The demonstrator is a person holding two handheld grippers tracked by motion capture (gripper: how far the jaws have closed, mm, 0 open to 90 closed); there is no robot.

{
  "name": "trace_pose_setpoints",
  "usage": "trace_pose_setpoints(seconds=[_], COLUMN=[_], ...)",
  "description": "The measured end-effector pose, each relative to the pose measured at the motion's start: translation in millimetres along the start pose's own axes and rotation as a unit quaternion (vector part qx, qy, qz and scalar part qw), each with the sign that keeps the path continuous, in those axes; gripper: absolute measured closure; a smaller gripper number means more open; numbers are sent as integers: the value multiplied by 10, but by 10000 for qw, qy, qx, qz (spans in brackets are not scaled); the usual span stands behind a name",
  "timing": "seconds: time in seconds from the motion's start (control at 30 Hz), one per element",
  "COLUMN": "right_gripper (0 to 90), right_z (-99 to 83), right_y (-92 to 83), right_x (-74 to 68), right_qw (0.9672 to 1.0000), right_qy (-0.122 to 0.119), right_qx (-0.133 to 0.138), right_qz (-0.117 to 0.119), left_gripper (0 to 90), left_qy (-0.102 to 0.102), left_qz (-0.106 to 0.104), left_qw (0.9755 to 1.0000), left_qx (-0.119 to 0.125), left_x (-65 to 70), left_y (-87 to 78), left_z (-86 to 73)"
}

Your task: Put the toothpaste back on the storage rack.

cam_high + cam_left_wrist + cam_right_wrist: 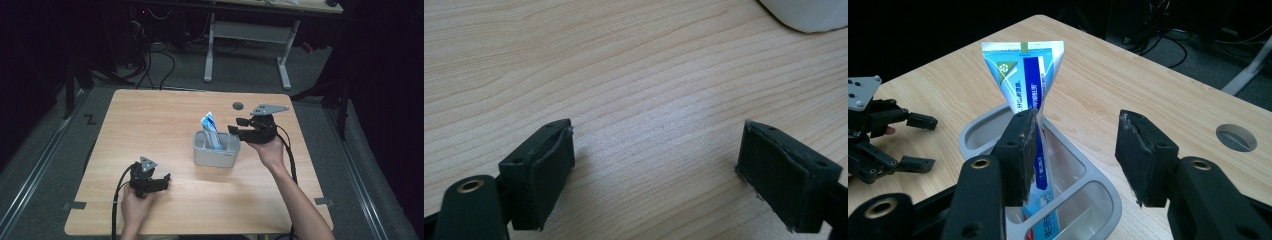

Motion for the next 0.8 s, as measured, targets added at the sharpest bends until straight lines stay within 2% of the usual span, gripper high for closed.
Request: trace_pose_setpoints(seconds=[0.23, 0.8], right_gripper=[506, 517], right_z=[-16, -46], right_y=[-33, -154], right_x=[-28, 21], right_qw=[10000, 10000], right_qy=[-80, 29], right_qx=[-16, 66], right_qz=[-23, -8], left_gripper=[155, 154], left_qy=[0, -1], left_qz=[0, 2], left_qw=[10000, 10000], left_qx=[0, 1], left_x=[0, 0], left_y=[0, 0], left_z=[0, 0])
Point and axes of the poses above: each handheld gripper's, and its own axes: y roughly forward along the jaws, z roughly out of its top, x roughly to its right, the point moved 1 cm from there along y, roughly forward along the jaws, and after that the axes turned 4 degrees about -y, right-handed, at the moved point
